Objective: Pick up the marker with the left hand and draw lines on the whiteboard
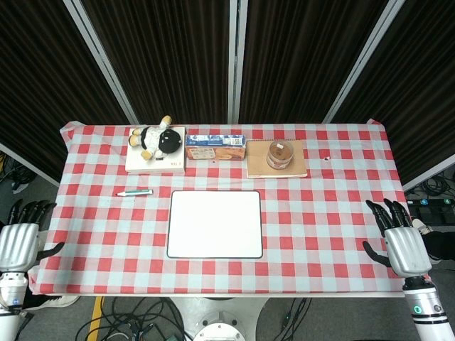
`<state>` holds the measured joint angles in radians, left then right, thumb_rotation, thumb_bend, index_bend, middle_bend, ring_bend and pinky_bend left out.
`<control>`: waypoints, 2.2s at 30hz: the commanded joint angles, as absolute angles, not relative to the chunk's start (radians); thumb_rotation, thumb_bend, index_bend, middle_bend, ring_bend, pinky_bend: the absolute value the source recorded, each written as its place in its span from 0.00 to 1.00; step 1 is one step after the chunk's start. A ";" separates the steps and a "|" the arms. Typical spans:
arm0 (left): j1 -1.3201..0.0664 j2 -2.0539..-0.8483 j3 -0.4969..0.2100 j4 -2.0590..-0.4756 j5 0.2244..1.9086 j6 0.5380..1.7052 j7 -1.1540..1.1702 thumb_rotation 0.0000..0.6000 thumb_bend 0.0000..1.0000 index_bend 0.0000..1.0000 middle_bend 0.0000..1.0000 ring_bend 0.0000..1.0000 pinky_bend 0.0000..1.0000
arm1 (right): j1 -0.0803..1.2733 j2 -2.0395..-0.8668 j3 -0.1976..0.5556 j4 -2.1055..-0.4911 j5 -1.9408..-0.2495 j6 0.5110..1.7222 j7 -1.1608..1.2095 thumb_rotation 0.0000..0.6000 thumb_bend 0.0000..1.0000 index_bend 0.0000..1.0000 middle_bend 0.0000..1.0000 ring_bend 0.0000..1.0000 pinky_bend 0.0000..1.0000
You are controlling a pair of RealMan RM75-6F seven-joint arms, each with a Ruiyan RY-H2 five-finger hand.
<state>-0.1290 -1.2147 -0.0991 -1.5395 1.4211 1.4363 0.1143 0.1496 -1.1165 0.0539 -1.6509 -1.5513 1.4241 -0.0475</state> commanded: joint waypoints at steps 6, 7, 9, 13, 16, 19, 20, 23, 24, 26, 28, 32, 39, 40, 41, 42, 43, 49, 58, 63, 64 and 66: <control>-0.393 -1.266 -0.231 -1.405 1.394 1.178 0.101 1.00 0.09 0.36 0.35 0.44 0.35 | 0.180 -1.099 0.065 -1.670 -1.547 1.387 -0.077 1.00 0.21 0.06 0.15 0.00 0.00; -0.425 -1.280 -0.239 -1.378 1.381 1.136 0.102 1.00 0.10 0.38 0.39 0.51 0.40 | 0.182 -1.099 0.064 -1.672 -1.544 1.380 -0.079 1.00 0.21 0.06 0.16 0.00 0.00; -0.493 -1.320 -0.256 -1.317 1.344 1.044 0.109 1.00 0.12 0.40 0.41 0.61 0.53 | 0.186 -1.099 0.063 -1.675 -1.539 1.371 -0.081 1.00 0.21 0.06 0.16 0.00 0.00; -0.594 -1.413 -0.272 -1.197 1.279 0.925 0.161 1.00 0.16 0.42 0.41 0.72 0.78 | 0.186 -1.093 0.067 -1.680 -1.525 1.370 -0.093 1.00 0.21 0.06 0.16 0.00 0.00; -0.648 -1.482 -0.275 -1.118 1.229 0.870 0.221 1.00 0.20 0.45 0.43 0.78 0.88 | 0.186 -1.084 0.072 -1.687 -1.516 1.372 -0.105 1.00 0.21 0.06 0.16 0.00 0.00; -0.685 -1.537 -0.270 -1.059 1.188 0.839 0.290 1.00 0.21 0.46 0.45 0.82 0.91 | 0.186 -1.077 0.074 -1.692 -1.512 1.375 -0.110 1.00 0.21 0.06 0.16 0.00 0.00; -0.697 -1.555 -0.269 -1.044 1.165 0.824 0.317 1.00 0.22 0.46 0.45 0.82 0.91 | 0.187 -1.076 0.075 -1.691 -1.510 1.375 -0.108 1.00 0.21 0.06 0.16 0.00 0.00; -0.716 -1.588 -0.267 -1.021 1.101 0.796 0.388 1.00 0.25 0.46 0.45 0.83 0.93 | 0.187 -1.075 0.076 -1.687 -1.504 1.373 -0.101 1.00 0.21 0.06 0.16 0.00 0.00; -0.721 -1.599 -0.266 -1.021 1.068 0.787 0.419 1.00 0.25 0.46 0.45 0.83 0.93 | 0.186 -1.075 0.075 -1.683 -1.502 1.372 -0.095 1.00 0.21 0.06 0.16 0.00 0.00; -0.726 -1.615 -0.264 -1.025 1.028 0.784 0.457 1.00 0.27 0.46 0.46 0.84 0.94 | 0.186 -1.077 0.075 -1.676 -1.499 1.370 -0.086 1.00 0.21 0.06 0.16 0.00 0.00; -0.732 -1.631 -0.256 -1.022 0.983 0.783 0.509 1.00 0.28 0.46 0.46 0.84 0.94 | 0.187 -1.079 0.073 -1.668 -1.497 1.366 -0.076 1.00 0.21 0.06 0.16 0.00 0.00; -0.744 -1.657 -0.243 -1.017 0.885 0.783 0.611 1.00 0.28 0.46 0.46 0.84 0.94 | 0.187 -1.082 0.071 -1.654 -1.498 1.364 -0.058 1.00 0.21 0.06 0.16 0.00 0.00; -0.768 -1.686 -0.234 -1.025 0.771 0.792 0.703 1.00 0.29 0.46 0.46 0.85 0.94 | 0.186 -1.085 0.067 -1.638 -1.495 1.360 -0.036 1.00 0.21 0.06 0.16 0.00 0.00; -0.771 -1.690 -0.232 -1.025 0.760 0.792 0.709 1.00 0.29 0.46 0.46 0.85 0.94 | 0.185 -1.085 0.066 -1.636 -1.494 1.361 -0.034 1.00 0.21 0.06 0.16 0.00 0.00; -0.773 -1.693 -0.231 -1.026 0.749 0.790 0.712 1.00 0.29 0.46 0.46 0.85 0.94 | 0.183 -1.085 0.066 -1.635 -1.493 1.362 -0.032 1.00 0.21 0.06 0.16 0.00 0.00; -0.778 -1.697 -0.232 -1.027 0.736 0.790 0.715 1.00 0.29 0.46 0.47 0.85 0.94 | 0.182 -1.085 0.065 -1.634 -1.491 1.363 -0.031 1.00 0.21 0.06 0.16 0.00 0.00; -0.782 -1.700 -0.233 -1.027 0.729 0.794 0.719 1.00 0.29 0.46 0.47 0.85 0.94 | 0.181 -1.084 0.065 -1.633 -1.490 1.363 -0.030 1.00 0.21 0.06 0.16 0.00 0.00; -0.811 -1.724 -0.222 -1.006 0.695 0.793 0.751 1.00 0.30 0.46 0.47 0.85 0.94 | 0.179 -1.085 0.062 -1.634 -1.491 1.364 -0.028 1.00 0.21 0.06 0.16 0.00 0.00; -0.836 -1.742 -0.210 -0.989 0.642 0.796 0.783 1.00 0.30 0.48 0.49 0.86 0.94 | 0.174 -1.084 0.058 -1.632 -1.485 1.363 -0.025 1.00 0.21 0.06 0.16 0.00 0.00; -0.842 -1.753 -0.203 -0.971 0.638 0.800 0.780 1.00 0.31 0.49 0.50 0.86 0.94 | 0.172 -1.082 0.057 -1.632 -1.482 1.363 -0.022 1.00 0.21 0.06 0.16 0.00 0.00; -0.843 -1.755 -0.203 -0.968 0.639 0.802 0.777 1.00 0.31 0.50 0.50 0.87 0.94 | 0.171 -1.082 0.057 -1.632 -1.481 1.363 -0.021 1.00 0.21 0.06 0.16 0.00 0.00; -0.843 -1.758 -0.200 -0.962 0.643 0.802 0.772 1.00 0.31 0.51 0.52 0.87 0.94 | 0.171 -1.082 0.056 -1.631 -1.480 1.362 -0.020 1.00 0.21 0.06 0.16 0.00 0.00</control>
